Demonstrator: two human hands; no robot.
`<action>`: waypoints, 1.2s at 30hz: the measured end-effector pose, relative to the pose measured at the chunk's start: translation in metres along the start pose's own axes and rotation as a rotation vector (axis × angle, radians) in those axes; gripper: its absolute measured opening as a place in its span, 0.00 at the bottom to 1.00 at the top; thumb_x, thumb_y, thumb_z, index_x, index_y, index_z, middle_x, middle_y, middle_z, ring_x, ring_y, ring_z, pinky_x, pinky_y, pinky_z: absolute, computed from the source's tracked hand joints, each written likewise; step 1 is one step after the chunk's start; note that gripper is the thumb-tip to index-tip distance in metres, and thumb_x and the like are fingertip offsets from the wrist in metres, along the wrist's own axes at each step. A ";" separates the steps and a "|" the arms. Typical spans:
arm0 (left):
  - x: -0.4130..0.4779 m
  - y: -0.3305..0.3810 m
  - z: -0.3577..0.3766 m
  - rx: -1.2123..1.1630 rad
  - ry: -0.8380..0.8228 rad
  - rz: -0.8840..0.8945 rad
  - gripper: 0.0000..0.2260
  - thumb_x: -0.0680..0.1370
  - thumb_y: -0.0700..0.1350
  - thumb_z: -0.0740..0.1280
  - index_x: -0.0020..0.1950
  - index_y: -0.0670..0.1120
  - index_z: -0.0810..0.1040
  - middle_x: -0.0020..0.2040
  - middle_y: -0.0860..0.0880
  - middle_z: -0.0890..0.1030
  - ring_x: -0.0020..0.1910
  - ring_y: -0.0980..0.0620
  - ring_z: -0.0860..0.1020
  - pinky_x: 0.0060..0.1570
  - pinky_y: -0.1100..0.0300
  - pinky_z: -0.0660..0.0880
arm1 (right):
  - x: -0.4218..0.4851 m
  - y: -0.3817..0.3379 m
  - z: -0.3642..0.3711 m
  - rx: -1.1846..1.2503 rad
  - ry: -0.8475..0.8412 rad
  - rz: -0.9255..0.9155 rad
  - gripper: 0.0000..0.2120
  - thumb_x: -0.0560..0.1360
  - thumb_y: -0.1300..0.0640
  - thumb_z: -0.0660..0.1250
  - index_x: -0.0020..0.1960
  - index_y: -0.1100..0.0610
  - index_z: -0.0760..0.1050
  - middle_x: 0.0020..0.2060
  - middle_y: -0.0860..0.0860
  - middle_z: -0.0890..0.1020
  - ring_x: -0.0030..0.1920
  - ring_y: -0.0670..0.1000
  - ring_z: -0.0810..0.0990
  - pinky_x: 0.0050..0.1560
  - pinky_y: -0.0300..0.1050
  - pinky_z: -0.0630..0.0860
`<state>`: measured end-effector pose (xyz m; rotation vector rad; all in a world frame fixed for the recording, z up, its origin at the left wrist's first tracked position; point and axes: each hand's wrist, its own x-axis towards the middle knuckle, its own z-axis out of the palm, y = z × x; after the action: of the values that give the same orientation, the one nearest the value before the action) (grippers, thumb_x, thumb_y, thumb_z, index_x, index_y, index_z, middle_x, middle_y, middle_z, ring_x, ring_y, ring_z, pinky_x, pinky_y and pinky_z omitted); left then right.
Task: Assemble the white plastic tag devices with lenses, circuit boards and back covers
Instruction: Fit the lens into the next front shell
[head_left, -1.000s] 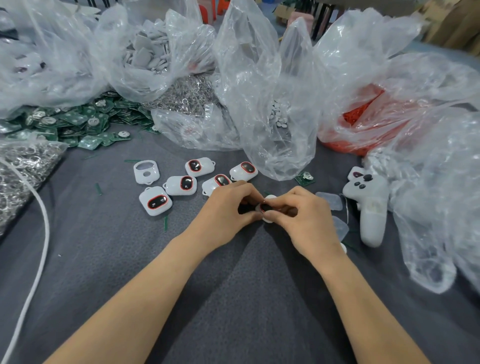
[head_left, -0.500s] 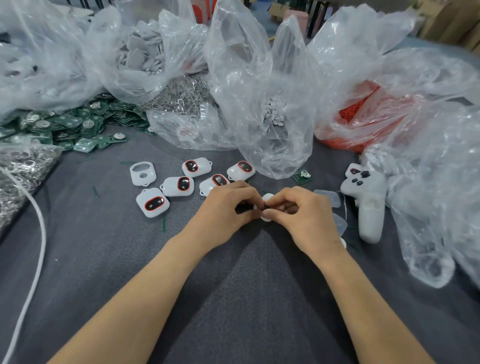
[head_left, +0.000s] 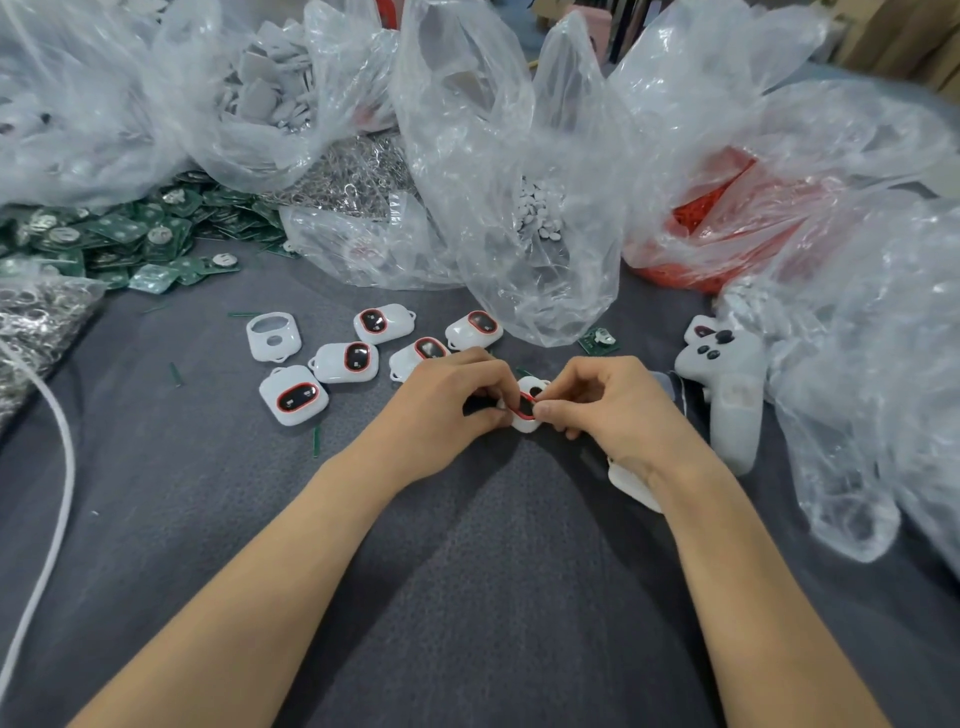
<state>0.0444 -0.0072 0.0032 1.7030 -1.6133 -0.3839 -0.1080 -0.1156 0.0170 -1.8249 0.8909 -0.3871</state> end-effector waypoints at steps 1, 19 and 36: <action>0.000 0.000 0.000 0.002 -0.002 -0.001 0.05 0.72 0.36 0.73 0.46 0.43 0.82 0.46 0.48 0.79 0.44 0.53 0.77 0.49 0.62 0.73 | 0.001 -0.001 0.000 -0.002 -0.018 0.005 0.08 0.68 0.67 0.75 0.35 0.58 0.79 0.31 0.56 0.82 0.29 0.45 0.77 0.32 0.36 0.75; -0.003 0.003 0.005 -0.086 0.060 -0.048 0.09 0.70 0.40 0.76 0.47 0.43 0.79 0.46 0.50 0.80 0.45 0.57 0.78 0.48 0.66 0.73 | 0.005 -0.004 -0.002 -0.093 -0.081 0.001 0.09 0.68 0.67 0.74 0.43 0.55 0.80 0.27 0.48 0.78 0.28 0.45 0.76 0.34 0.37 0.75; -0.008 0.010 0.017 0.275 0.142 0.063 0.11 0.69 0.43 0.77 0.48 0.40 0.85 0.50 0.47 0.84 0.47 0.43 0.81 0.45 0.46 0.78 | 0.002 -0.002 0.000 -0.053 0.010 -0.025 0.05 0.75 0.61 0.69 0.50 0.55 0.80 0.31 0.49 0.81 0.29 0.45 0.79 0.32 0.38 0.76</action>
<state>0.0242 -0.0041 -0.0035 1.8299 -1.6684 -0.0079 -0.1061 -0.1164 0.0190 -1.8858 0.8932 -0.3921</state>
